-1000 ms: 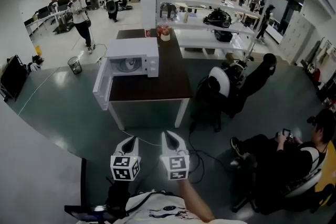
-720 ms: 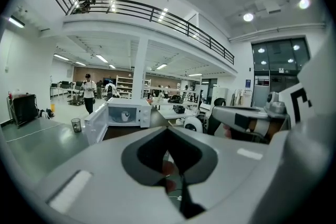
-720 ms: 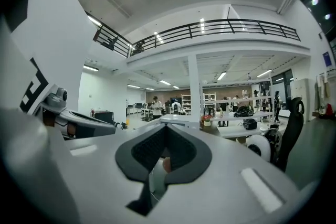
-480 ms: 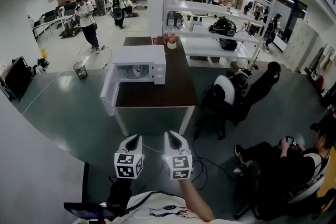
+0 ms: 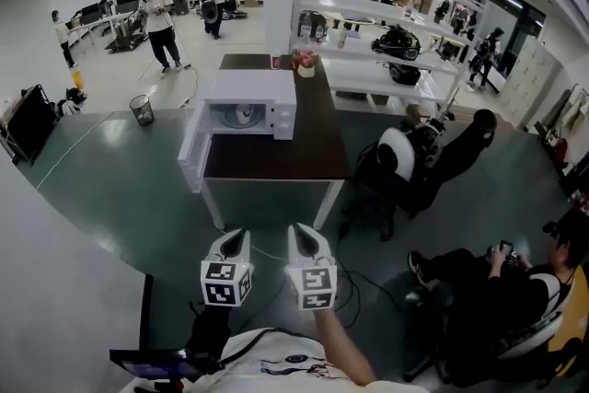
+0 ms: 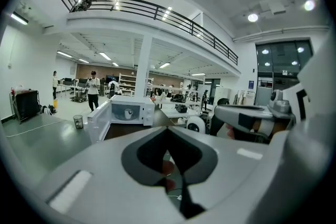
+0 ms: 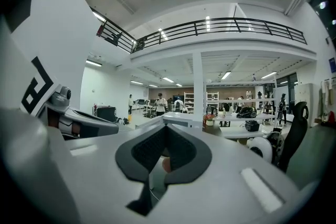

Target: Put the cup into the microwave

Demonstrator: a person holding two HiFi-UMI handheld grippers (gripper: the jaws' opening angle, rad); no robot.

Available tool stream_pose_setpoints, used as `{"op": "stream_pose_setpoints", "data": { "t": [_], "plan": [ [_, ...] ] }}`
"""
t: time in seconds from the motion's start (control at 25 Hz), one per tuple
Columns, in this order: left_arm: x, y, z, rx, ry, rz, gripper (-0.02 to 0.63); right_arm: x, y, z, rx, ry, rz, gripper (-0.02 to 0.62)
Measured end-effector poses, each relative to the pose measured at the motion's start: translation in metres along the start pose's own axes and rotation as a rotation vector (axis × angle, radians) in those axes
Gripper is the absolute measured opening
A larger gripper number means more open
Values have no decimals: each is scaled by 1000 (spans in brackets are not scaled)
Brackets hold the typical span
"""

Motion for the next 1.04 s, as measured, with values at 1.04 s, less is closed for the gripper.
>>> {"op": "stream_pose_setpoints", "data": {
  "t": [1.04],
  "plan": [
    [-9,-10,-1,-10,-26,-17,0,-9,-9,7,5,-34,-4,0]
  ]
}}
Point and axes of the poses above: the fingertips, and each gripper's own axes: z forward along the fingers, y to its right, x out of its top, the point moved 2 cm from there along -z, backward along the fingers, and after that the axes turned 3 degrees about z, right-handed, at the moved point
